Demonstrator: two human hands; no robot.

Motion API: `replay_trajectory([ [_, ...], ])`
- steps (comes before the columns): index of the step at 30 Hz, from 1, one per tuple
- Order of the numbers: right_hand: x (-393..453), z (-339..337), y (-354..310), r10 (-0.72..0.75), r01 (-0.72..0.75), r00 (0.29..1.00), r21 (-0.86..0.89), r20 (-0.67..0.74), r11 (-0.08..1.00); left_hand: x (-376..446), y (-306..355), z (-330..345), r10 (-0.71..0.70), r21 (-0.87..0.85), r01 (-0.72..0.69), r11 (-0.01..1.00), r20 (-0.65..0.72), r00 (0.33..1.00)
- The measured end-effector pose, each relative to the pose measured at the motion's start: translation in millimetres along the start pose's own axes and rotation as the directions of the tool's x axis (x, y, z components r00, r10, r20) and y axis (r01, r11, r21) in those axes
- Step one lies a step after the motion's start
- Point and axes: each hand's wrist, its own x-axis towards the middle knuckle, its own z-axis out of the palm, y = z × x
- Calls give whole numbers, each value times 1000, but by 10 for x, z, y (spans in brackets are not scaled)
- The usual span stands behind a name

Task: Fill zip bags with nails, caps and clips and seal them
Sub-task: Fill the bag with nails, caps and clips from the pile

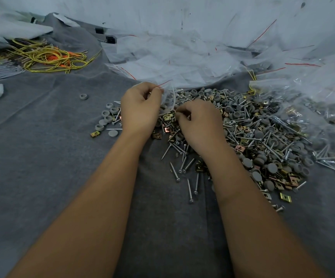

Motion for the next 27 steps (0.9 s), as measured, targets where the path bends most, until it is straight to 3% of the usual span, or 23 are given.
replay_trajectory([
  [6, 0, -32, 7, 90, -62, 986, 202, -137, 977, -18, 16, -4, 5, 30, -5, 1000, 11, 1000],
  [14, -43, -85, -127, 111, 42, 965, 557, -238, 830, -56, 53, -16, 34, 18, -35, 999, 85, 996],
  [22, -26, 9, -121, 77, 3, 985, 463, -154, 886, -78, 122, -21, -48, -83, 60, 995, 140, 989],
  [25, 0, -4, -57, 73, -17, 989, 382, -132, 924, -28, 138, -79, -129, -215, 160, 963, 152, 980],
  [27, 10, 5, -21, 54, -19, 993, 315, -103, 949, 33, 137, -153, -196, -323, 213, 922, 85, 977],
])
